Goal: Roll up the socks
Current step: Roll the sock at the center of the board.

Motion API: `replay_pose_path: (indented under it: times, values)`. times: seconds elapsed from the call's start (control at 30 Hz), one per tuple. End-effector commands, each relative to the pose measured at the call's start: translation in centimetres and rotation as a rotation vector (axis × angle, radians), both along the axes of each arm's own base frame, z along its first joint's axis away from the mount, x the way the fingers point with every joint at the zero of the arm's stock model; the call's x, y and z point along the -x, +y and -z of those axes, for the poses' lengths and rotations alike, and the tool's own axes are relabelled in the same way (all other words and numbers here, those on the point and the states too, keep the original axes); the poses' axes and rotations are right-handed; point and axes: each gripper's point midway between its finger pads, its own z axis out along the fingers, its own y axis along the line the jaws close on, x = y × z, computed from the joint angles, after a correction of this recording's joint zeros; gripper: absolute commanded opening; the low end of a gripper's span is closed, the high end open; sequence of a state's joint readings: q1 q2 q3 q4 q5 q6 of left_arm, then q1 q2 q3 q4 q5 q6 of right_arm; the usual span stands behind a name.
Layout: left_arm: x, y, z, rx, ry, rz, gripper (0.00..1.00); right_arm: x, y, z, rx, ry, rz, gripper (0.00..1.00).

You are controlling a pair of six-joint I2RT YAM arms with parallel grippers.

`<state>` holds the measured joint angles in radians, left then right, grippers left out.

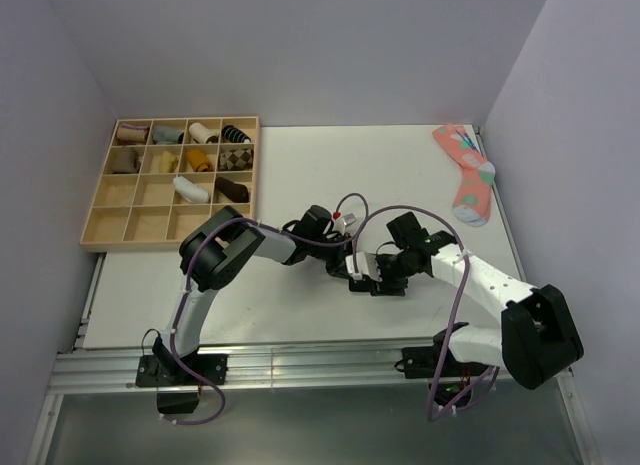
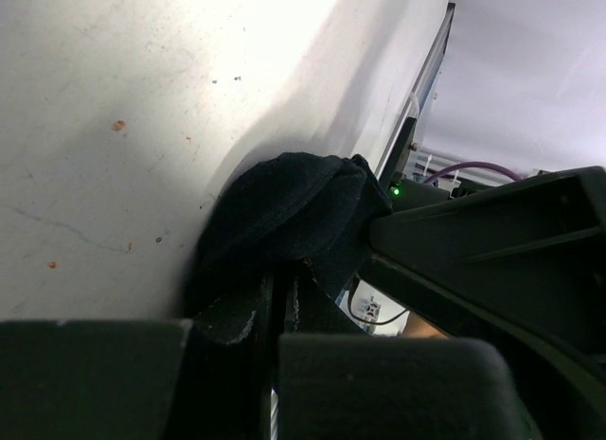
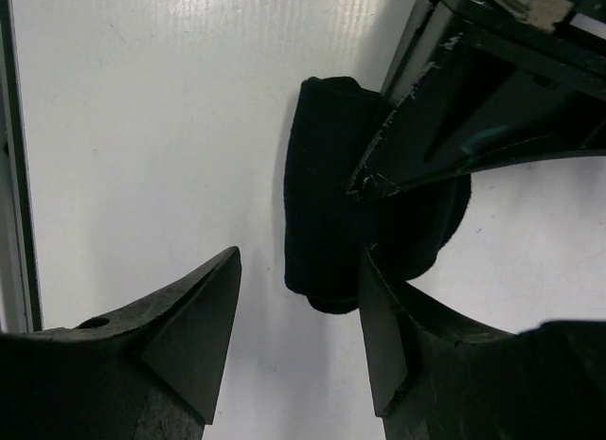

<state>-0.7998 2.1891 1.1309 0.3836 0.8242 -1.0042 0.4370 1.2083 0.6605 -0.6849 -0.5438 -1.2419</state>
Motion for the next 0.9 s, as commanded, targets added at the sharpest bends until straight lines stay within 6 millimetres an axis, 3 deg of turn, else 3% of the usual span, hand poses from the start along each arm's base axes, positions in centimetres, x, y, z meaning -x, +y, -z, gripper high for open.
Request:
replay_pose_path:
  times: [0.0,0.63,0.73,0.77,0.87]
  values:
    - [2.4,3.5,7.2,-0.231,0.111,-0.025,0.00,0.7,-0.3,0.9,0.042,0.048,0.003,0.59]
    - [2.7,3.5,6.6,-0.180,0.115,-0.033,0.00,-0.6,-0.8,2.9,0.127,0.088,0.046,0.56]
    - [2.6,3.3,6.0,-0.144,0.119,-0.051,0.00,-0.9,-0.7,2.8,0.137,0.122,0.059,0.45]
    - [2.5,3.1,5.8,-0.131,0.113,-0.055,0.00,-0.8,-0.6,2.8,0.142,0.141,0.063,0.34]
    - [2.2,3.0,5.1,-0.086,0.089,-0.087,0.01,-0.4,-0.6,2.7,0.148,0.227,0.070,0.26]
